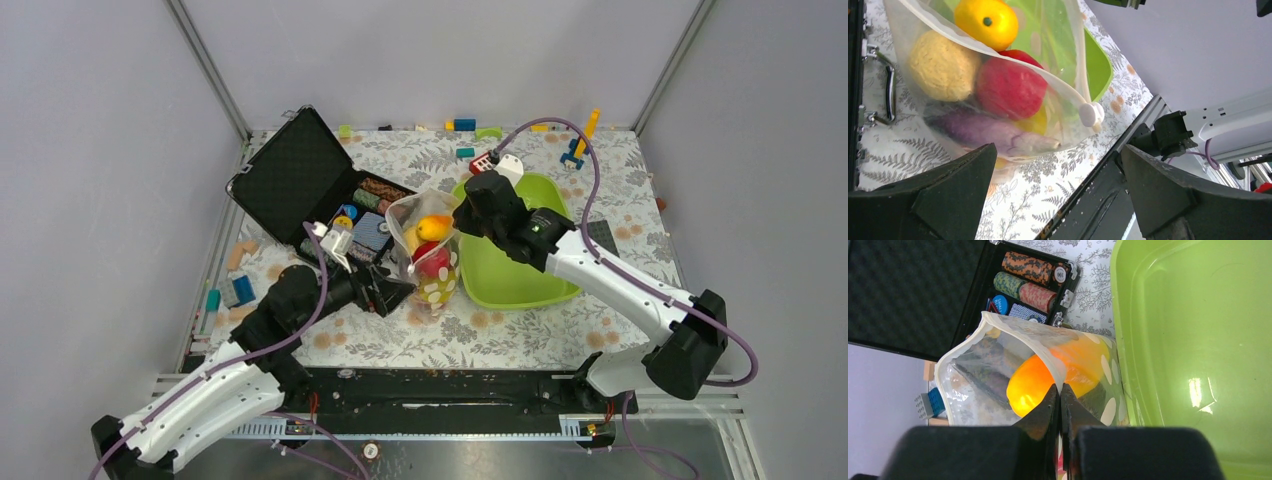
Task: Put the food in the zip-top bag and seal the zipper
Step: Adjust the zipper food storage bag at the center of the board.
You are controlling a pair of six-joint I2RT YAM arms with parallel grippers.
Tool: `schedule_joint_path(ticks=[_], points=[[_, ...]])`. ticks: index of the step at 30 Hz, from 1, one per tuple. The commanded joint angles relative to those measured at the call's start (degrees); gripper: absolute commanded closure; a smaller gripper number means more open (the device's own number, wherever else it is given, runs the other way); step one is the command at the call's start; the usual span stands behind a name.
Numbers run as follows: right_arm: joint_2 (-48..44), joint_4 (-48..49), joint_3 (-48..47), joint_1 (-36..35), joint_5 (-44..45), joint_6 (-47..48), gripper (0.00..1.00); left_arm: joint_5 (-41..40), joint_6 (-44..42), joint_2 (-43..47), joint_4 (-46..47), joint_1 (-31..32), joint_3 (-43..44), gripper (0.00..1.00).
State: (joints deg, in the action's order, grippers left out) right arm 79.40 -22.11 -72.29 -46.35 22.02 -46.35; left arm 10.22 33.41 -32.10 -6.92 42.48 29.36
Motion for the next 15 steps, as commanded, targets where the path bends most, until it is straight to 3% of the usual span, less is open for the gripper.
schedule_joint_path(ticks=[1, 8, 15], points=[[1.33, -1.14, -3.84, 1.31, 3.41, -2.65, 1.00, -10.45, -2.71, -1.27, 13.61, 5.30, -3.33, 0.04], [2.46, -1.39, -3.59, 2.13, 2.14, -3.43, 1.00, -35.03, -12.24, -4.30, 23.51, 19.02, -6.76, 0.15], [2.58, -1.39, -2.93, 2.55, 1.01, -3.61, 1.00, -39.77, -14.24, -8.47, 32.73, 20.87, -9.59, 0.32]])
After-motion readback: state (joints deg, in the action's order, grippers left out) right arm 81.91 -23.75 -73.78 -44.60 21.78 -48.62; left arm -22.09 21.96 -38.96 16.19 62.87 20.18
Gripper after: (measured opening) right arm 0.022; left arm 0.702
